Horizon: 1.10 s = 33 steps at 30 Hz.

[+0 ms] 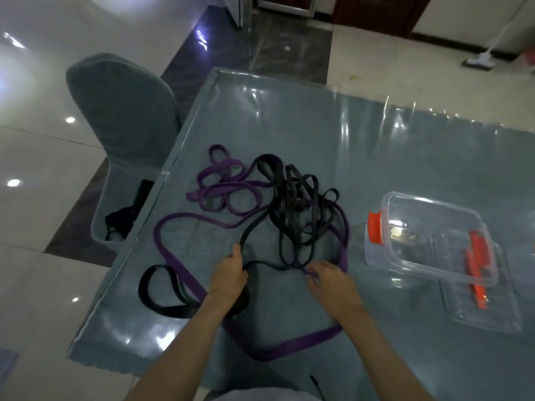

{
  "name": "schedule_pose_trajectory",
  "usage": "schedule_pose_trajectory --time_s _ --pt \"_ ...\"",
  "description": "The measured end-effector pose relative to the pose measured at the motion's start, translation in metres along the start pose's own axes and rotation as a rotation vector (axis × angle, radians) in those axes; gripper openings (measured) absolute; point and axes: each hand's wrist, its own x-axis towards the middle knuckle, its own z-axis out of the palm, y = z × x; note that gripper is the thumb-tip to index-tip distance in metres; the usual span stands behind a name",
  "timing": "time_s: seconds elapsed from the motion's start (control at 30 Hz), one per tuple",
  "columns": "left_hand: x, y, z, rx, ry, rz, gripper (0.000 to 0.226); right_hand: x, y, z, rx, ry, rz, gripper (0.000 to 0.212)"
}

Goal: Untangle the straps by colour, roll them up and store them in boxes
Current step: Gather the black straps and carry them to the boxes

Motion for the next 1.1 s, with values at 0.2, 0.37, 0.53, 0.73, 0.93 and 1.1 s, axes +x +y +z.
schedule_pose_trajectory --time_s 0.2,0.37,0.53,0.73,0.93,1.1 --pt "0.027 0.025 -0.013 -0.263 0.155 0.060 0.038 0.046 0.003 -0.009 0.034 0.101 0.012 0.031" --pt "0.073 0.056 -0.028 -0.445 0.150 0.129 0.031 0.104 0.008 -0.025 0.043 0.209 0.060 0.054" --pt "0.113 0.070 -0.020 -0.344 0.105 0.217 0.025 0.172 0.015 -0.040 0.139 0.201 0.159 0.072" --pt "0.122 0.075 0.004 -0.181 0.079 0.125 0.021 0.235 0.022 -0.037 0.060 -0.139 0.284 0.103" --pt "0.121 0.071 0.006 -0.174 0.143 0.005 0.048 0.247 0.030 -0.019 0.033 0.068 0.181 0.047" --pt "0.120 0.061 0.002 -0.188 0.042 0.046 0.029 0.225 0.041 -0.019 0.072 0.304 0.006 0.030"
